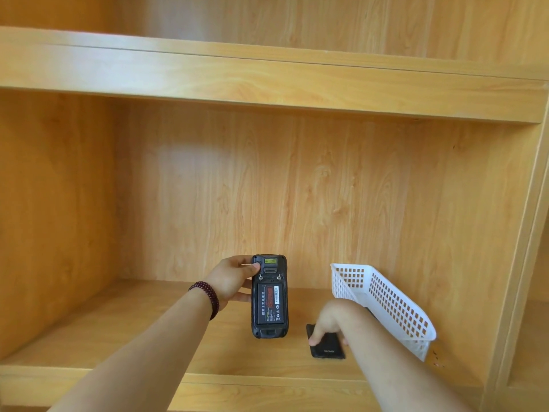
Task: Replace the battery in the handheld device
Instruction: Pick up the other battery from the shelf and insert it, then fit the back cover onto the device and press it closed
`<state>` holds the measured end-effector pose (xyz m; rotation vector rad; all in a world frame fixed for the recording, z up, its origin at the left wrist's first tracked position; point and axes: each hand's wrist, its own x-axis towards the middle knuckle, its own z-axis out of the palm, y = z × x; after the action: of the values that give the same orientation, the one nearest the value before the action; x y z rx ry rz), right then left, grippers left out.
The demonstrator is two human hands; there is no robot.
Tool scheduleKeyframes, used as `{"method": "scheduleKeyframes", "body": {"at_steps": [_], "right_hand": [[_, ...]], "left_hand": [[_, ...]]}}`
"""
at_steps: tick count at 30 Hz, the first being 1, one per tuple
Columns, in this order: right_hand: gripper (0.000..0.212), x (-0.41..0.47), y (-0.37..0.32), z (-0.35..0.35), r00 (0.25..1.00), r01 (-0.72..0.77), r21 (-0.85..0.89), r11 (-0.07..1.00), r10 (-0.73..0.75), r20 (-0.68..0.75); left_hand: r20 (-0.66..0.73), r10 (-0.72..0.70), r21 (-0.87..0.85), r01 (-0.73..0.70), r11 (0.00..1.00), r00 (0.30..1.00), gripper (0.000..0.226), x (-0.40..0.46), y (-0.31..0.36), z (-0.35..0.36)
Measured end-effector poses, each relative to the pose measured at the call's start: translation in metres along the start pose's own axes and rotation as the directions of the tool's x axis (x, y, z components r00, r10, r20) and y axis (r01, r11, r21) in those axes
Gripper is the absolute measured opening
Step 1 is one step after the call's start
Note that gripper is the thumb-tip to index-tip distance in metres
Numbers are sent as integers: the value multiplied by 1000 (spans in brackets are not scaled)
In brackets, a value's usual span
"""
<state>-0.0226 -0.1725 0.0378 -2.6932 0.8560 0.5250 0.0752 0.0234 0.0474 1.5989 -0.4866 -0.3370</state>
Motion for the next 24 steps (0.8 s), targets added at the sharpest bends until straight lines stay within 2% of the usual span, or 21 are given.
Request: {"method": "scheduleKeyframes", "body": {"at_steps": [8,11,14,15,17,19,21,22,24], "right_hand": [[74,3,9,1,998,-2,118,993,9,-59],[65,1,9,2,992,46,172,984,-24,-127],[52,2,8,-1,960,167,281,945,-90,-266],[48,1,10,-2,940,240,376,895,-117,-320],[42,0,16,-1,881,409,568,714,-147,-449],[35,-6,22,-4,844,527,727,440,-166,-511],[26,-14,24,-10,846,527,833,167,-197,-496],[23,-17,24,-12,849,509,857,81,-216,-483],[22,-21,23,-14,841,492,870,26,-272,-467]], "left_hand": [[5,-4,-3,4,1000,1000,19,3,-1,6],[3,-4,1,4,1000,1000,21,2,0,7],[-10,-8,-25,8,1000,1000,21,1,1,7],[-17,-10,-40,9,999,1000,23,1,1,7],[-23,-8,-56,7,998,1000,24,0,2,6],[-25,-3,-53,2,999,1000,23,-1,2,6],[-28,0,-50,-1,999,1000,22,-2,2,7],[-31,1,-49,-2,999,1000,22,-2,2,7],[-32,5,-46,-7,999,999,22,-3,2,8]]}}
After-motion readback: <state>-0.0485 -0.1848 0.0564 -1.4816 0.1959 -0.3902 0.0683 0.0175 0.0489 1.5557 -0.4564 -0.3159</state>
